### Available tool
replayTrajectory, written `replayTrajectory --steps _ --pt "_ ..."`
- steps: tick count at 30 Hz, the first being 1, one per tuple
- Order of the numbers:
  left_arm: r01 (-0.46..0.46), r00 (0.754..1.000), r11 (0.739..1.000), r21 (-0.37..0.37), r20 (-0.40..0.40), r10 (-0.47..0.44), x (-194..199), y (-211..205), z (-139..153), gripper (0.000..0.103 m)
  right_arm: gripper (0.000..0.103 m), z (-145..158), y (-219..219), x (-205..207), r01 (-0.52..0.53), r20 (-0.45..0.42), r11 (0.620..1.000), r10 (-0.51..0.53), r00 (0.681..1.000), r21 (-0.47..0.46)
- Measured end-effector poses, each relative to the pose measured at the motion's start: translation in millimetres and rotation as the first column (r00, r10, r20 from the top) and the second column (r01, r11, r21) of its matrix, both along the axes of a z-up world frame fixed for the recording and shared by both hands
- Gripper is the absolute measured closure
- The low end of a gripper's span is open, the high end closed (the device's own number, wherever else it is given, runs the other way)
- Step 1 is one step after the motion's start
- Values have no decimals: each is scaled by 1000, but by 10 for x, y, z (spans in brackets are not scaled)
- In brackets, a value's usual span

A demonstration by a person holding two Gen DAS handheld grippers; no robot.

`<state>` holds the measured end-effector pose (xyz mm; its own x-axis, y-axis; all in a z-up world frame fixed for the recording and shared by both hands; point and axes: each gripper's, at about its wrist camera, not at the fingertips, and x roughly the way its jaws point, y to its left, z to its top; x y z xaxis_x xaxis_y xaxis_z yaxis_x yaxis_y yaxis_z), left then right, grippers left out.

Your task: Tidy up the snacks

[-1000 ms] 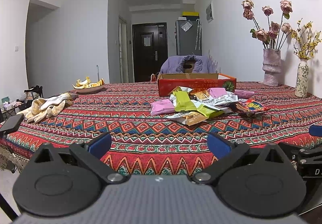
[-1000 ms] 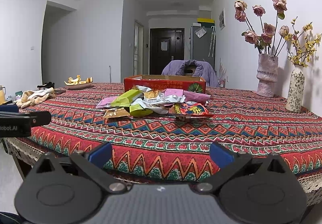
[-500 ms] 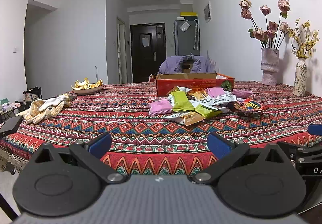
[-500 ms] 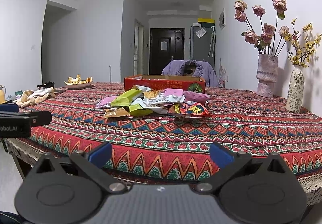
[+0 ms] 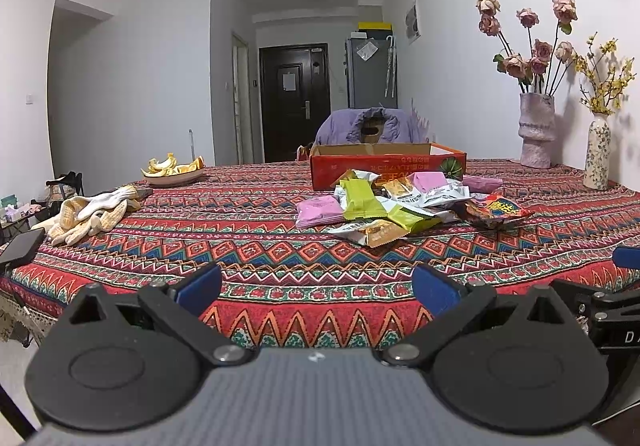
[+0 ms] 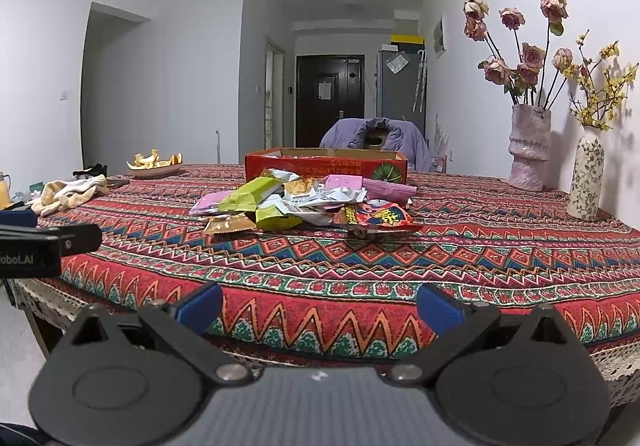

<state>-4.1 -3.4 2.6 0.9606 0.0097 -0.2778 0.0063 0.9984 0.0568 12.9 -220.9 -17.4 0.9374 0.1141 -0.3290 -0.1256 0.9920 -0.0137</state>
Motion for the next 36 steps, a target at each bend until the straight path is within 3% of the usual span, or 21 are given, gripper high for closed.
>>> replayTrajectory --steps 36 --pt "-17 1000 999 42 3 16 50 -9 -37 0 0 -16 -6 27 5 8 1000 -5 1000 -12"
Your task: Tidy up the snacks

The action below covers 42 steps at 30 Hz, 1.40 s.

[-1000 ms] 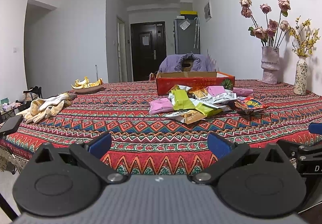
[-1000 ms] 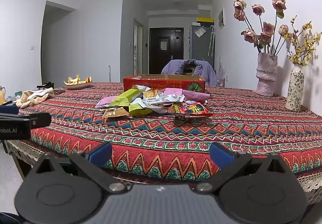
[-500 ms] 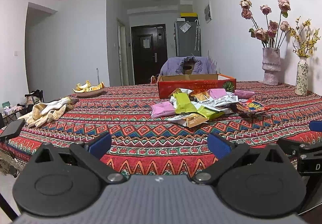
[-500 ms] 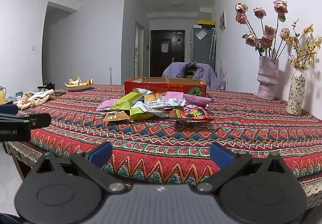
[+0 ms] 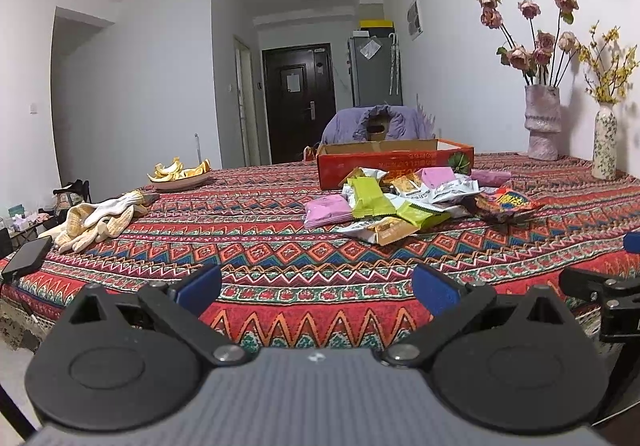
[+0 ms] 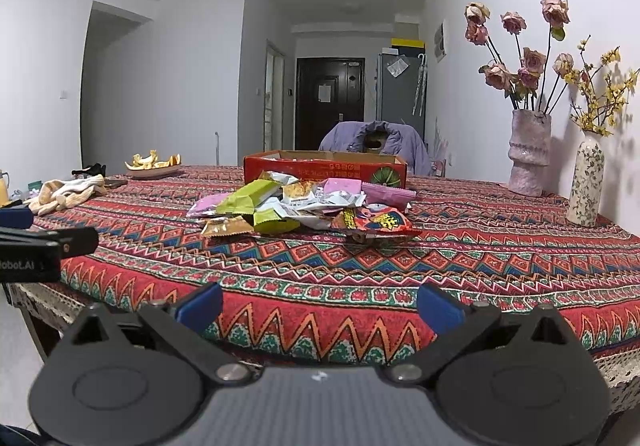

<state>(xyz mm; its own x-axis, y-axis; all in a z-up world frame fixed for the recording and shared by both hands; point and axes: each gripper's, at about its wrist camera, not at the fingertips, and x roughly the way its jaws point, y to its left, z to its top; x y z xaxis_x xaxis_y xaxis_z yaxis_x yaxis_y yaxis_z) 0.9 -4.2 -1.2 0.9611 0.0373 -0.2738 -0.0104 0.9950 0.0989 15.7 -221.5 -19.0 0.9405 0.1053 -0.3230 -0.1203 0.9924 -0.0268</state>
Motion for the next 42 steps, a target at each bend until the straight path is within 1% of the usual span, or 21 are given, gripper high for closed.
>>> replayTrajectory --steps 4,8,10,13,19,23,25,27,30,31,33,35,36,37,38,39,40,42 --pt "-9 1000 1000 8 -12 9 110 -7 -40 0 0 -9 -33 74 10 4 1000 -10 1000 -5" --pt "8 1000 1000 26 -26 -8 297 -67 -84 0 0 -48 -75 280 8 -8 1000 -8 1000 -7" --pt "29 999 999 24 -41 -28 417 -104 -80 0 0 -44 -86 401 5 -18 1000 -5 1000 -14" --pt "47 997 999 9 -59 -46 612 -144 -37 0 0 7 -97 547 18 -6 1000 -18 1000 -17" --pt "52 995 999 13 -85 -51 1043 -209 47 0 0 128 -116 900 43 12 998 -43 999 -44" --pt "47 994 999 13 -104 -45 1339 -237 122 0 0 239 -187 1167 61 18 998 -61 998 -6" --pt "50 991 999 10 -122 -48 1513 -246 156 0 0 294 -230 1345 67 0 998 -67 998 12" --pt "61 988 998 -3 -141 -60 1686 -257 183 0 0 332 -257 1549 70 -33 997 -70 997 17" --pt "77 983 996 -34 -162 -82 1960 -280 228 0 0 355 -282 1778 43 -8 999 -43 999 20" --pt "86 982 995 -41 -163 -92 2046 -291 240 1 0 373 -273 1848 24 -29 1000 -24 999 13" --pt "102 979 994 -39 -174 -108 2237 -325 260 4 0 416 -280 2011 -3 -79 1000 5 997 23" --pt "110 975 993 -37 -188 -115 2430 -353 266 9 0 437 -292 2157 -27 -110 998 33 993 60" --pt "110 973 993 -42 -198 -116 2523 -364 263 15 2 435 -279 2257 -43 -131 996 52 990 75" --pt "111 971 993 -50 -209 -119 2614 -364 254 21 9 426 -244 2340 -53 -151 996 64 987 75" --pt "111 967 992 -61 -225 -122 2712 -367 244 24 15 411 -198 2411 -54 -167 996 64 984 67" --pt "115 962 991 -75 -242 -130 2808 -371 234 28 23 396 -148 2495 -55 -182 997 64 981 54" --pt "118 957 989 -85 -255 -136 2889 -383 222 30 25 379 -98 2566 -59 -192 998 65 979 38" --pt "124 946 987 -103 -287 -149 3050 -389 179 30 25 313 15 2711 -70 -214 998 68 974 -2"
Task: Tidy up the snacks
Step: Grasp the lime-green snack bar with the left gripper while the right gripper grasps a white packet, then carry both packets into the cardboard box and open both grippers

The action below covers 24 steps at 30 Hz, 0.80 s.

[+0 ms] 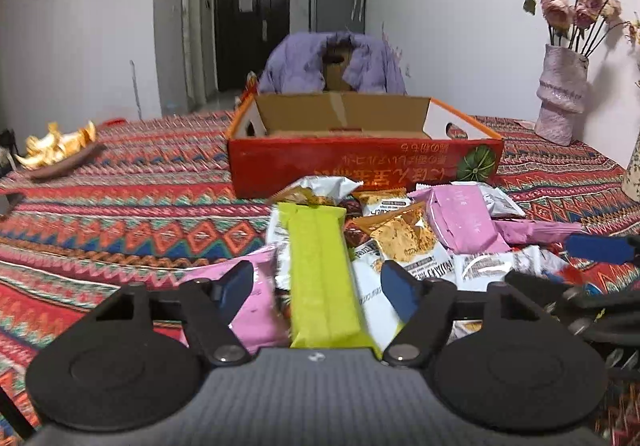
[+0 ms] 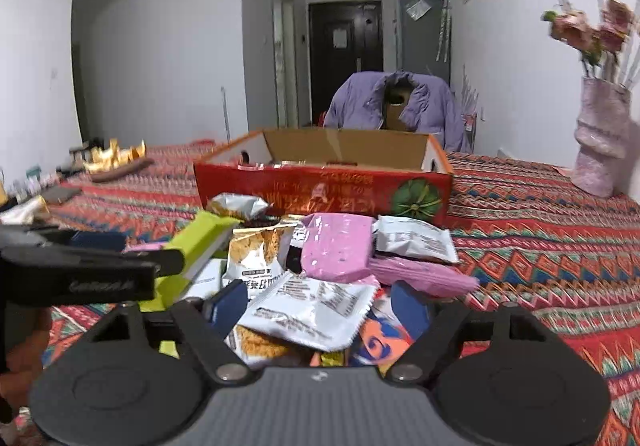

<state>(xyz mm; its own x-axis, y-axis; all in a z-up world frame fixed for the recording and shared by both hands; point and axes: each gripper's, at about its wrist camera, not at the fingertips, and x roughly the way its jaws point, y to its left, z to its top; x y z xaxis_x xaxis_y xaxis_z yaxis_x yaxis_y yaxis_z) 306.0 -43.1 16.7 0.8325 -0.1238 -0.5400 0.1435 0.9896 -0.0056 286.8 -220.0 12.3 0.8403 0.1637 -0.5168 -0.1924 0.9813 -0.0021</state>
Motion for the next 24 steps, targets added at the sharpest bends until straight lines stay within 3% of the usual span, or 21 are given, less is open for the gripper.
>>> replayTrajectory --steps 5,9,13,18,20,24 --pt "31 998 999 -25 -56 -32 235 13 -100 32 25 -96 94 192 -66 -43 997 64 997 -38" --pt "29 997 999 -34 -68 -31 328 41 -128 51 23 -47 34 170 -133 -53 988 129 990 -77" --pt "46 996 996 -70 -78 -52 336 98 -142 59 23 53 -91 178 -288 -85 949 279 957 -127" --pt "31 998 998 -52 -61 -34 276 104 -101 66 29 -42 -4 305 -410 -128 884 390 912 -226" --pt "36 998 998 -43 -51 -38 226 93 -68 68 31 -54 1 360 -417 -133 884 397 908 -211" --pt "52 998 998 -30 -29 -53 73 96 17 68 36 -67 -143 558 -444 -186 892 424 887 -84"
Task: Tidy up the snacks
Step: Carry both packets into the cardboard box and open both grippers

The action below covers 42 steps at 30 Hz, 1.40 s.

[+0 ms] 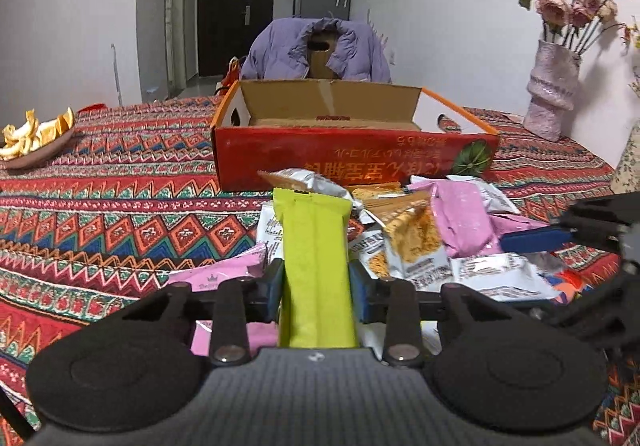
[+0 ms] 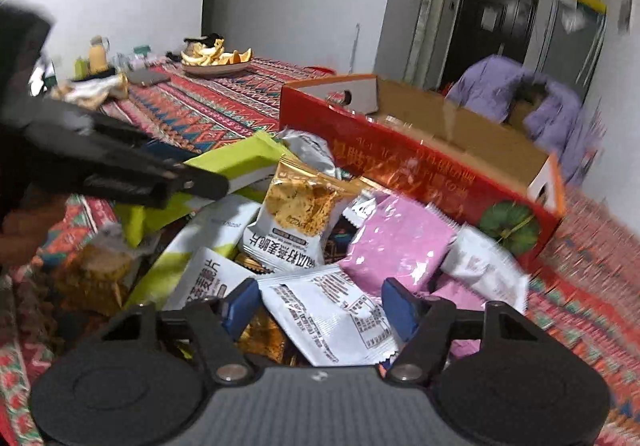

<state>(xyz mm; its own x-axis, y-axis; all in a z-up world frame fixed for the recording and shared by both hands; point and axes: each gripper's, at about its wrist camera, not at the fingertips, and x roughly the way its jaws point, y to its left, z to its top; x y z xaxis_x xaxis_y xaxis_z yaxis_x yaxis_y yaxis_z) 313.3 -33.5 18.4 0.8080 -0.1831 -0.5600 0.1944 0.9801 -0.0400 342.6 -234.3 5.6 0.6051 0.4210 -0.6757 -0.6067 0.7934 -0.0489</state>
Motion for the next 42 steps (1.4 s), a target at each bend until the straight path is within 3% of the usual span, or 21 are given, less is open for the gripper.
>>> replayTrajectory --steps 3,7,15,20,27,35,39,42 --pt "-6 1000 1000 14 16 6 -116 -2 58 68 38 30 -143 28 35 -50 999 -34 998 33" --pt "-23 999 1000 15 31 23 -276 16 129 68 50 50 -244 -144 144 -22 990 -144 989 -3" --pt "-22 998 1000 22 65 20 -679 -42 195 68 57 98 -454 -790 345 27 928 -351 936 140" --pt "-31 997 999 15 73 30 -871 -56 248 68 57 216 -502 -1048 374 73 902 -397 915 217" --pt "-42 992 999 11 119 40 -1003 -64 402 68 57 394 -474 -1115 345 118 904 -383 916 253" --pt "-22 991 1000 -3 135 22 -552 -29 663 68 57 703 -590 -789 330 132 876 -395 909 351" --pt "-1 990 1000 -12 141 3 -33 17 870 68 57 947 -699 -361 319 107 842 -400 910 436" --pt "-25 987 999 30 161 20 412 -19 932 68 57 1087 -751 93 314 69 818 -393 917 483"
